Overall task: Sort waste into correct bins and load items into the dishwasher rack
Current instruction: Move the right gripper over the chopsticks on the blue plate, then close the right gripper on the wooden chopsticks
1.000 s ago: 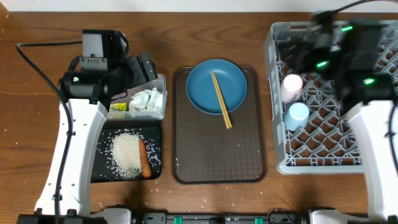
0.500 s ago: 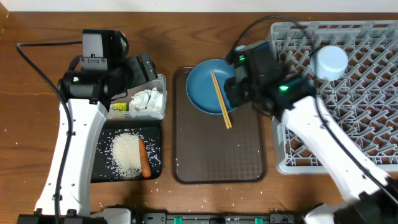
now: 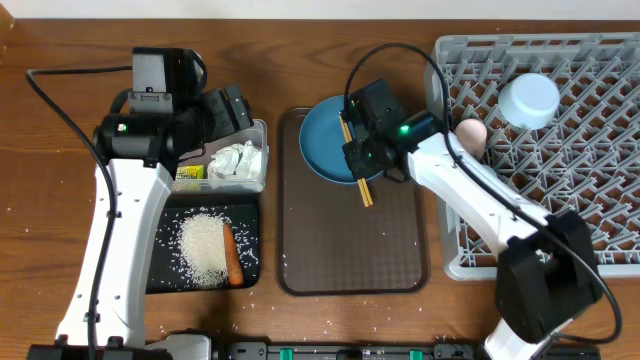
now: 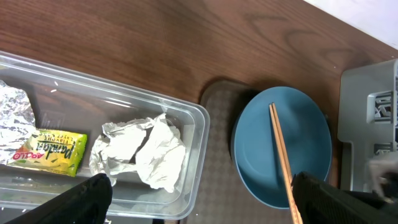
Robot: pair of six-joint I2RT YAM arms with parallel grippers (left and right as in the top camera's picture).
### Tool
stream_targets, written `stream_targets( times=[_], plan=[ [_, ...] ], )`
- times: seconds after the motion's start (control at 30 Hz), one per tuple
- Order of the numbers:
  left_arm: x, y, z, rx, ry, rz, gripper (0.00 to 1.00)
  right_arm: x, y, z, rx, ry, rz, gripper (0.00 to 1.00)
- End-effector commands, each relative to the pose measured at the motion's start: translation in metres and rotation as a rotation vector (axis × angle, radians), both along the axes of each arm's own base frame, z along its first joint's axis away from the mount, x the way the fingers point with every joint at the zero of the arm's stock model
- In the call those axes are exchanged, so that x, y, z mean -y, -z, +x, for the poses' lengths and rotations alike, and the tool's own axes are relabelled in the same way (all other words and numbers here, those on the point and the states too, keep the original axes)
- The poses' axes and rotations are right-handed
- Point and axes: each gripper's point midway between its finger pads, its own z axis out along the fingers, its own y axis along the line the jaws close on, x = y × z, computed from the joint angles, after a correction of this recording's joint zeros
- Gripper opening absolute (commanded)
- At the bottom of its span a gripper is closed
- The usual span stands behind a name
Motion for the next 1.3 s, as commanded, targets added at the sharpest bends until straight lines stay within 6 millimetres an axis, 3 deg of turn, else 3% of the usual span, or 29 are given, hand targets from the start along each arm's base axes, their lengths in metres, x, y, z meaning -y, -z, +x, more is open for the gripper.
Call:
stream_targets(
  times=[0.0,0.2,0.97,1.27],
  plan=[
    [-0.003,-0.006,-0.001,0.019,-0.01,0.007,0.95,0.005,0.016,0.001,-0.016,0.002,-0.044,0.24],
    [-0.003,-0.006,-0.001,0.019,-0.01,0.007,0.95,0.009,0.03,0.001,-0.037,0.002,-0.082,0.22],
    [-0.003,-0.006,-0.001,0.019,-0.01,0.007,0.95,0.018,0.037,-0.01,-0.086,0.004,-0.127,0.18],
    [-0.003,-0.006,-0.001,0.019,-0.01,0.007,0.95,0.013,0.038,-0.015,-0.093,-0.012,-0.124,0.22]
  ],
)
